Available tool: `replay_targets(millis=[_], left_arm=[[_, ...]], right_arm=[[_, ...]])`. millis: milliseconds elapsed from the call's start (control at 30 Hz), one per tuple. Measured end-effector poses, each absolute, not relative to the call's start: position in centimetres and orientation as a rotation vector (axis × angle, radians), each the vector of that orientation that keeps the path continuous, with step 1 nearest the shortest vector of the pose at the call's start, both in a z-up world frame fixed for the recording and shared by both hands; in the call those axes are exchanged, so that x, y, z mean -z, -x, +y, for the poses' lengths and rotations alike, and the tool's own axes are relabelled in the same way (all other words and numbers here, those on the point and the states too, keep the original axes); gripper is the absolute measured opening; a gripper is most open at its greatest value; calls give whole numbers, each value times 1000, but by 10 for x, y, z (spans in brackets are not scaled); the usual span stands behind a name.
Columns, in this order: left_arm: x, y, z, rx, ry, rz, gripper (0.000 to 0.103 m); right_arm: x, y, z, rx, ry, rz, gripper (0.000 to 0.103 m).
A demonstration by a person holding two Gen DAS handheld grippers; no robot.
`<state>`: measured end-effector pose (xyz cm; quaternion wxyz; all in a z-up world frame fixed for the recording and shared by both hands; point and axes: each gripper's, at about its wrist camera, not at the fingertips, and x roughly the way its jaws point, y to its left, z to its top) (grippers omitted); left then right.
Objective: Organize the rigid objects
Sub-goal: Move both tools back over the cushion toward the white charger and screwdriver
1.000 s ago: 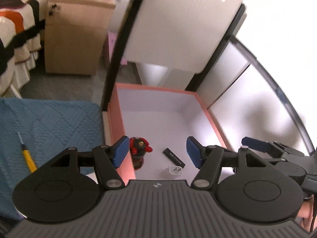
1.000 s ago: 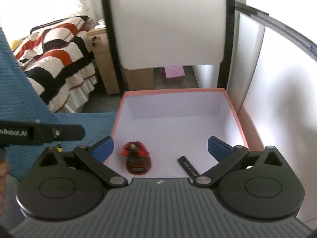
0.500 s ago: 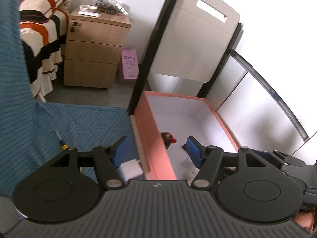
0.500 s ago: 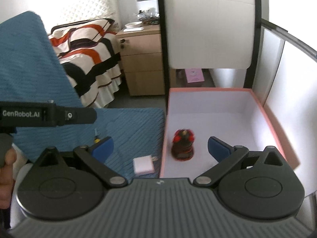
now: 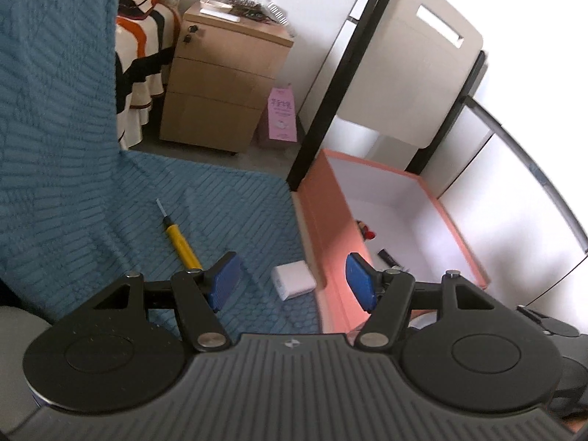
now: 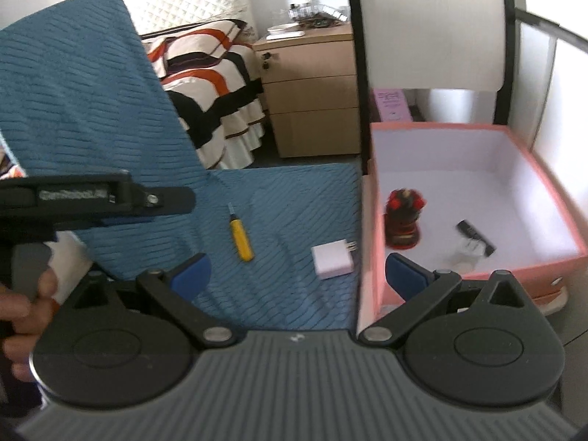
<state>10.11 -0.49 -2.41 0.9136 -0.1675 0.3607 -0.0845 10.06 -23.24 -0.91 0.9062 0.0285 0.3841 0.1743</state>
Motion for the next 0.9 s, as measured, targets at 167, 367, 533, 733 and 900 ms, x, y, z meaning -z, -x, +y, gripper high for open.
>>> replay_targets(millis=[167,367,533,733,900], left_arm=[[54,-102,3,155,368,767,69],[94,-109,13,140,407,811,69],[120,-120,22,125,401,822,69],[150,-140,41,79,439,798,69],[176,-160,52,59,428,787,69]], right_arm=[[27,-93,-227,-352,-43,799,103],[54,-89,-219,-347,-78,816,103],[71,-88,-204,-372,-55,801,103],[85,-93,-190,-408,-10,780,103],[102,-102,-181,-413,31,776,95]])
